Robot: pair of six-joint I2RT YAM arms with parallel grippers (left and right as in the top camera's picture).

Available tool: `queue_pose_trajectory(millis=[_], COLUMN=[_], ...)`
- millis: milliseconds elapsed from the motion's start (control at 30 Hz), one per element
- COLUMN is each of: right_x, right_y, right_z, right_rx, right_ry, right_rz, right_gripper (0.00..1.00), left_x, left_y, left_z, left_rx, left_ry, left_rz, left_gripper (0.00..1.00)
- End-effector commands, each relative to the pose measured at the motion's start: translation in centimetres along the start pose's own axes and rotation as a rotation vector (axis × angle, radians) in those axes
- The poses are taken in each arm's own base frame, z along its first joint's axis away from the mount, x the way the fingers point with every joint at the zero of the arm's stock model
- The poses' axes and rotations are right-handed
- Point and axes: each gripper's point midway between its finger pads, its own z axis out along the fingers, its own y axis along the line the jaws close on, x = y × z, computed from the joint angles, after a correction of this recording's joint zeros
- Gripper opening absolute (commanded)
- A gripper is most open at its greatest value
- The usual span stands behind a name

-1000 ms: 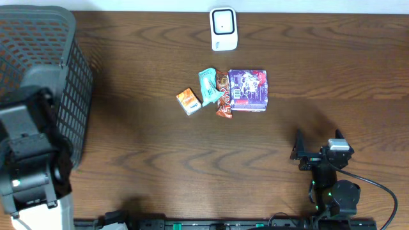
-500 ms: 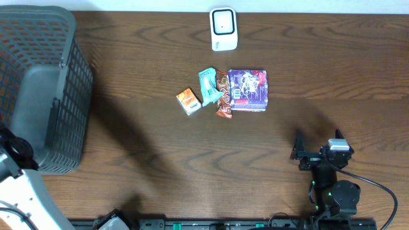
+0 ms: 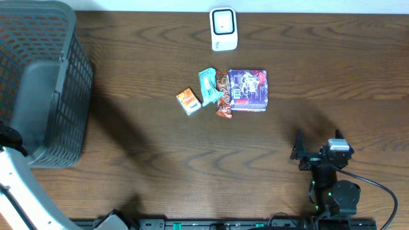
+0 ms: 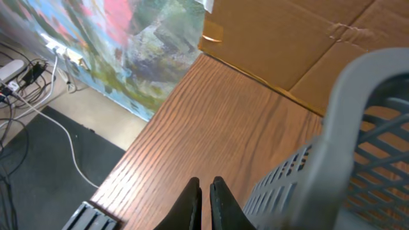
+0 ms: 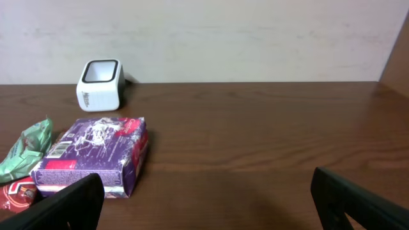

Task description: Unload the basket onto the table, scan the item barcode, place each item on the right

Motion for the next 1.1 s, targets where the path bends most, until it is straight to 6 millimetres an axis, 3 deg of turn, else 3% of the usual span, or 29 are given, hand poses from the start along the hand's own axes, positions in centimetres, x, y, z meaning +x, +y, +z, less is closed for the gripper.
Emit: queue_pose_trajectory(millis=[0, 133, 300, 667, 833, 900, 967, 1033, 1067], right_x=[0.1, 0.1, 0.1, 0.1, 0.1, 0.1, 0.1, 0.1, 0.1], right_y=[-0.1, -0.1, -0.1, -0.1, -0.1, -0.1, -0.1, -0.1, -0.1], right_z=[0.0, 0.0, 0.0, 0.0, 0.0, 0.0, 0.0, 0.0, 0.0], right_rx=[0.003, 0.003, 0.004, 0.003, 0.003, 0.003, 0.003, 0.003, 0.003], right_ry=[0.0, 0.0, 0.0, 0.0, 0.0, 0.0, 0.0, 0.0, 0.0], right_rz=[-0.014, -0.014, -0.014, -0.014, -0.014, -0.014, -0.014, -0.014, -0.014], right_gripper=[0.99, 0.99, 0.99, 0.99, 0.99, 0.99, 0.99, 0.99, 0.99], left_x=[5.3, 6.4, 6.0, 1.6, -0.2, -0.6, -0.3, 0.5, 1.4], left_y=[-1.3, -2.3, -2.9, -1.7, -0.5, -0.3, -1.5, -4.0, -6.0], left_z=[1.7, 1.4, 1.3, -2.6, -5.0, -6.1, -8.3, -11.2, -14.0], left_rx=[0.01, 0.062, 0.09, 0.218, 0.303, 0.346, 0.469, 0.656, 0.819], left_ry=[0.196, 0.26, 0.245, 0.149, 0.119, 0.111, 0.137, 0.157, 0.16], left_rz=[0.122, 0.113, 0.153, 0.032, -0.034, -0.051, -0.05, 0.069, 0.195], left_gripper=[0.08, 0.08, 0.08, 0.08, 0.16, 0.17, 0.17, 0.17, 0.17])
